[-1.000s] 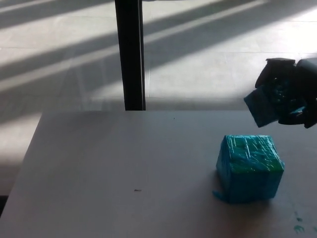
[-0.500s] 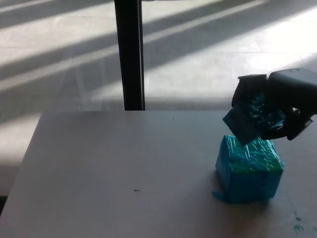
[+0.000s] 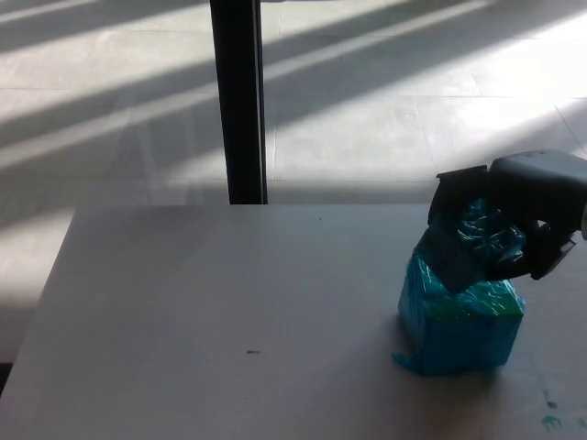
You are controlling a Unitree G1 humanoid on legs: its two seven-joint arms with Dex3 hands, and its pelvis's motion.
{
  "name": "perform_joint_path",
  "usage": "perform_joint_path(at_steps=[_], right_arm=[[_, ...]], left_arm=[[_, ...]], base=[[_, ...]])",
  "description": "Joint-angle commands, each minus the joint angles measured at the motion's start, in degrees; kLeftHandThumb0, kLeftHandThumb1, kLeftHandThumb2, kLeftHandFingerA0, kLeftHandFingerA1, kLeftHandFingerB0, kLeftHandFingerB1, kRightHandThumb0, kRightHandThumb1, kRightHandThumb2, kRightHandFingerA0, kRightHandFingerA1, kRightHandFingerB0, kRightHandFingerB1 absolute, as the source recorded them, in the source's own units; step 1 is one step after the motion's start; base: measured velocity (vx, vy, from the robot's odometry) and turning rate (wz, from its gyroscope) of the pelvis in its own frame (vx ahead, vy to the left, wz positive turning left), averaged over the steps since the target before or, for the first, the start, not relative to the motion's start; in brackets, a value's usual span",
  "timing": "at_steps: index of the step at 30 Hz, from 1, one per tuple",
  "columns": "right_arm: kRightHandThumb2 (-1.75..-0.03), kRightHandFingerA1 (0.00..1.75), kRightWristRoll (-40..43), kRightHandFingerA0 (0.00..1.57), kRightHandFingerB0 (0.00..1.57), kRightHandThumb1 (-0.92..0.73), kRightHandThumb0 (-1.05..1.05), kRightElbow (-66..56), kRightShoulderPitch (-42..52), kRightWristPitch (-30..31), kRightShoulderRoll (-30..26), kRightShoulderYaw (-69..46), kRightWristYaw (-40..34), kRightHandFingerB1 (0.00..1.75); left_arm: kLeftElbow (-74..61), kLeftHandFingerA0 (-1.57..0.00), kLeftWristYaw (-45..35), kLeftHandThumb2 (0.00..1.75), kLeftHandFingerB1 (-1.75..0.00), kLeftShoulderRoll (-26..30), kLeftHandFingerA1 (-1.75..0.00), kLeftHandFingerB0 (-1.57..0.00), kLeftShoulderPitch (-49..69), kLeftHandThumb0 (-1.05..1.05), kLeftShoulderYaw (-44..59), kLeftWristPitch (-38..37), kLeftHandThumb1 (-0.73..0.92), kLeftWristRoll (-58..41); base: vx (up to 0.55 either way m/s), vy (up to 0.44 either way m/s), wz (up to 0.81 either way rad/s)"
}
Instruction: The robot uses its right hand to pick up the small cube kept on the middle on the desk and place it on the bigger cube kept next to it
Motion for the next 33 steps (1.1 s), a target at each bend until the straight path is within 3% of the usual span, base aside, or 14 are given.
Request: perform_joint_path(at_steps=[1,4,5,6,9,11,13,16,17,19,26,31,32,33], right_arm=[[-0.69,1.67,-0.8,0.75,0.71,-0.69,-0.29,0.0,1.5,0.5,2.0,0.8,-0.7,1.27],[-0.69,1.69,-1.3,0.76,0.74,-0.7,-0.3,0.0,2.0,0.5,2.7,1.1,-1.0,1.23],[-0.67,1.65,-1.5,0.8,0.8,-0.72,-0.3,0.1,2.1,0.4,2.9,1.3,-1.1,1.04],[-0.68,1.59,-2.2,0.79,0.79,-0.7,-0.3,0.9,2.2,-0.7,3.1,2.1,-1.9,0.99],[-0.7,1.53,-3.7,0.79,0.82,-0.69,-0.29,2.6,2.0,-2.1,3.1,3.1,-3.4,0.9],[-0.7,1.65,-4.1,0.81,0.77,-0.7,-0.27,4.5,1.7,-2.9,3.2,3.5,-4.3,1.21],[-0.7,1.38,-5.1,0.79,0.75,-0.72,-0.32,5.0,1.4,-3.0,2.2,3.7,-4.7,0.73],[-0.74,1.49,-5.3,0.74,0.77,-0.7,-0.31,6.7,0.4,-4.2,1.6,3.8,-5.7,0.94],[-0.74,1.64,-5.6,0.79,0.73,-0.69,-0.3,7.3,0.0,-4.7,0.8,3.6,-6.1,1.29],[-0.75,1.65,-5.0,0.77,0.73,-0.7,-0.29,6.3,-0.2,-3.5,-0.5,2.7,-4.8,1.03],[-0.63,1.71,-5.2,0.76,0.67,-0.72,-0.26,5.3,-1.6,-3.2,-2.1,2.2,-4.6,1.4],[-0.69,1.69,-5.2,0.74,0.73,-0.69,-0.26,4.9,-1.9,-2.0,-1.7,2.2,-3.7,1.32],[-0.71,1.66,-4.8,0.74,0.73,-0.69,-0.27,4.9,-2.0,-1.8,-1.5,2.3,-2.9,1.24],[-0.74,1.64,-4.5,0.73,0.71,-0.69,-0.26,5.0,-2.1,-1.4,-1.2,2.4,-1.9,1.29]], left_arm=[[0.1,-0.57,-0.2,0.64,-0.43,1.4,-0.59,-0.45,-0.5,-0.79,0.3,0.7,0.78,0.0],[0.4,-0.56,-0.1,0.64,-0.42,1.5,-0.56,-0.42,-0.7,-0.78,-0.1,0.3,0.79,0.5],[0.6,-0.51,-0.1,1.03,-0.55,1.5,-0.65,-0.38,-0.8,-0.76,-0.1,0.3,0.61,0.6],[0.3,-0.58,-0.2,0.64,-0.44,1.7,-0.6,-0.44,-0.9,-0.78,-0.6,0.1,0.8,1.0],[0.5,-0.57,-1.0,0.64,-0.43,1.8,-0.59,-0.39,-0.9,-0.79,-0.3,-0.1,0.79,0.5],[0.4,-0.56,-0.9,0.63,-0.44,1.8,-0.59,-0.41,-0.8,-0.79,-0.6,-0.3,0.79,0.8],[-0.1,-0.54,-1.1,0.64,-0.44,1.6,-0.61,-0.4,-0.8,-0.81,-0.8,-0.7,0.79,0.8],[-0.3,-0.54,-1.0,0.64,-0.43,1.6,-0.59,-0.39,-0.6,-0.81,-0.7,-0.6,0.79,0.6],[-0.4,-0.54,-0.7,0.64,-0.43,1.6,-0.58,-0.42,-0.7,-0.82,-0.7,-0.2,0.79,0.6],[-0.1,-0.53,-1.4,0.64,-0.42,1.5,-0.58,-0.38,-0.5,-0.81,-0.3,-0.2,0.78,0.1],[0.3,-0.56,-0.9,0.64,-0.43,1.3,-0.57,-0.41,-0.4,-0.79,-0.8,-0.6,0.8,0.7],[0.6,-0.55,-0.4,0.64,-0.42,1.2,-0.56,-0.4,-0.8,-0.78,-0.2,0.2,0.78,0.1],[0.6,-0.5,-0.8,1.03,-0.54,1.2,-0.65,-0.35,-0.7,-0.77,0.1,0.2,0.61,-0.2],[0.6,-0.55,-0.9,0.63,-0.43,1.2,-0.58,-0.43,-0.7,-0.8,0.2,0.3,0.77,-0.3]], base=[[0.0,0.0,0.0],[0.0,0.0,0.0],[0.0,0.0,0.0],[0.0,0.0,0.0],[0.0,0.0,0.0],[0.0,0.0,0.0],[0.0,0.0,0.0],[0.0,0.0,0.0],[0.0,0.0,0.0],[0.0,0.0,0.0],[0.0,0.0,0.0],[0.0,0.0,0.0],[0.0,0.0,0.0],[0.0,0.0,0.0]])
